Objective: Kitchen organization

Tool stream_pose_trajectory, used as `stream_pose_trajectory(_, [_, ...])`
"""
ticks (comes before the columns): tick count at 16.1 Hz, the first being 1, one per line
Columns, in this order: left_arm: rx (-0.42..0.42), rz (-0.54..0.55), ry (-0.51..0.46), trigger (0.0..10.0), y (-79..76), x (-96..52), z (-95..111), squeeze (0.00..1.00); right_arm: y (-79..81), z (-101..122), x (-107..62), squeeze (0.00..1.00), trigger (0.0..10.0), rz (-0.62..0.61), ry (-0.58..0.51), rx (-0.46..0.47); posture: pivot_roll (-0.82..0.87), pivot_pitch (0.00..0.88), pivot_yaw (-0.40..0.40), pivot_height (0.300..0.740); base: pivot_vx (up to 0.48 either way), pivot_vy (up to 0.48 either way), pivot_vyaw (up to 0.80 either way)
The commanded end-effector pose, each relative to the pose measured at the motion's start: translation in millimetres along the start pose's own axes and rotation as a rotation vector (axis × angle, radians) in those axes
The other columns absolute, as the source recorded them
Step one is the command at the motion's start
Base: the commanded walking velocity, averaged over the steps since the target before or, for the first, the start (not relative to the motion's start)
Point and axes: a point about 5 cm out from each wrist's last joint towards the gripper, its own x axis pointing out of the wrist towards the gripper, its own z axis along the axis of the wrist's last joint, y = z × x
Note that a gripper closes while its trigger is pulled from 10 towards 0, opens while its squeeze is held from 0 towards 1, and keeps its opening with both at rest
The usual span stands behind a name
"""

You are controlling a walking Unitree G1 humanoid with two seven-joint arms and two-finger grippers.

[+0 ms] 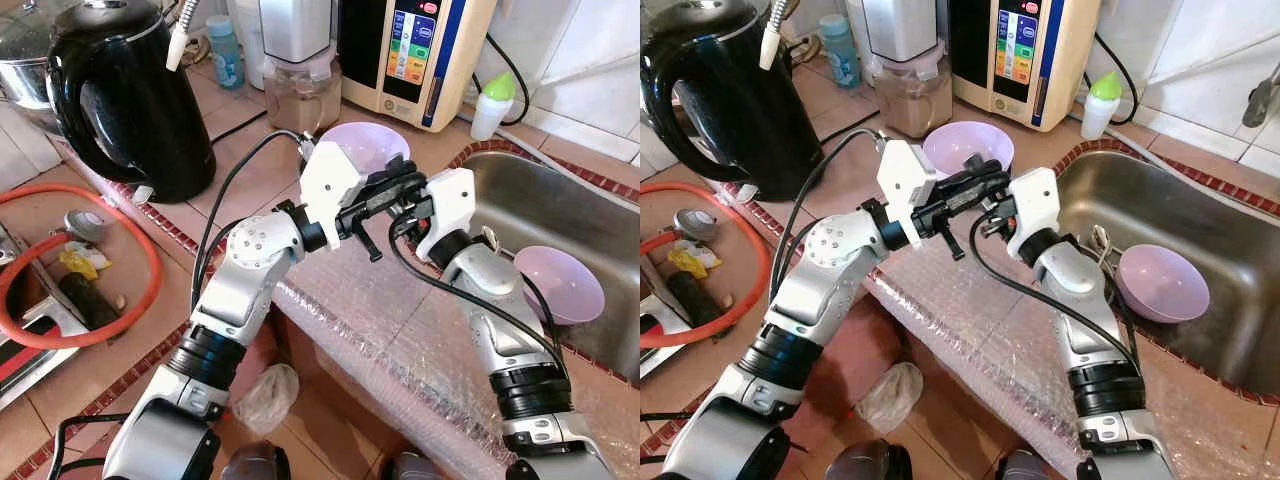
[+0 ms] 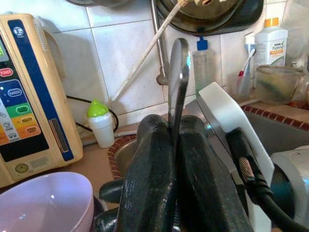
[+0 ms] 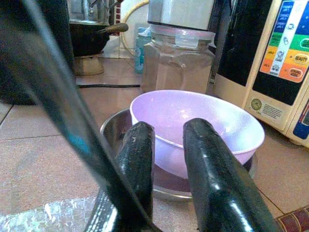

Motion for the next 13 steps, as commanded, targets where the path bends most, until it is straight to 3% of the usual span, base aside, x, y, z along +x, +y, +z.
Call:
stream_pose_trajectory(1, [0.038, 0.08, 0.075, 0.0, 17.6, -19.7, -11, 0.0, -20.4, 7, -8.0, 0.0, 0.0, -0.089, -0.034, 0.007, -0.04, 0.0, 0.06, 0.74, 0.0, 0.0, 0.0])
stream_pose_trajectory(8, [0.073, 0.123, 0.09, 0.0, 20.7, -26.0, -16, 0.0, -31.3, 5, -8.8, 0.0, 0.0, -0.182, -0.032, -0.024, -0.02, 0.0, 0.056, 0.74, 0.0, 0.0, 0.0])
stream_pose_trajectory(9, [0.075, 0.124, 0.089, 1.7, 19.8, -25.9, -16, 0.57, -34.0, 6, -7.9, 0.0, 0.0, -0.199, -0.033, -0.033, -0.02, 0.0, 0.056, 0.74, 0.0, 0.0, 0.0])
stream_pose_trajectory(10, [0.074, 0.122, 0.09, 5.5, 17.6, -26.6, -17, 1.0, -36.0, 6, -7.6, 0.0, 0.0, -0.211, -0.038, -0.04, -0.02, 0.0, 0.056, 0.74, 0.0, 0.0, 0.0])
stream_pose_trajectory(11, [0.077, 0.116, 0.093, 8.7, 15.4, -27.3, -18, 1.0, -38.1, 8, -7.6, 0.0, 0.0, -0.224, -0.046, -0.056, -0.02, 0.0, 0.053, 0.74, 0.0, 0.0, 0.0])
stream_pose_trajectory(12, [0.073, 0.115, 0.092, 10.0, 14.8, -29.4, -19, 1.0, -41.6, 8, -7.5, 0.0, 0.0, -0.243, -0.047, -0.06, -0.01, 0.0, 0.051, 0.74, 0.0, 0.0, 0.0])
stream_pose_trajectory(13, [0.073, 0.116, 0.091, 10.0, 14.8, -29.8, -19, 1.0, -43.7, 9, -8.2, 0.0, 0.0, -0.259, -0.05, -0.063, -0.01, 0.0, 0.05, 0.74, 0.0, 0.0, 0.0])
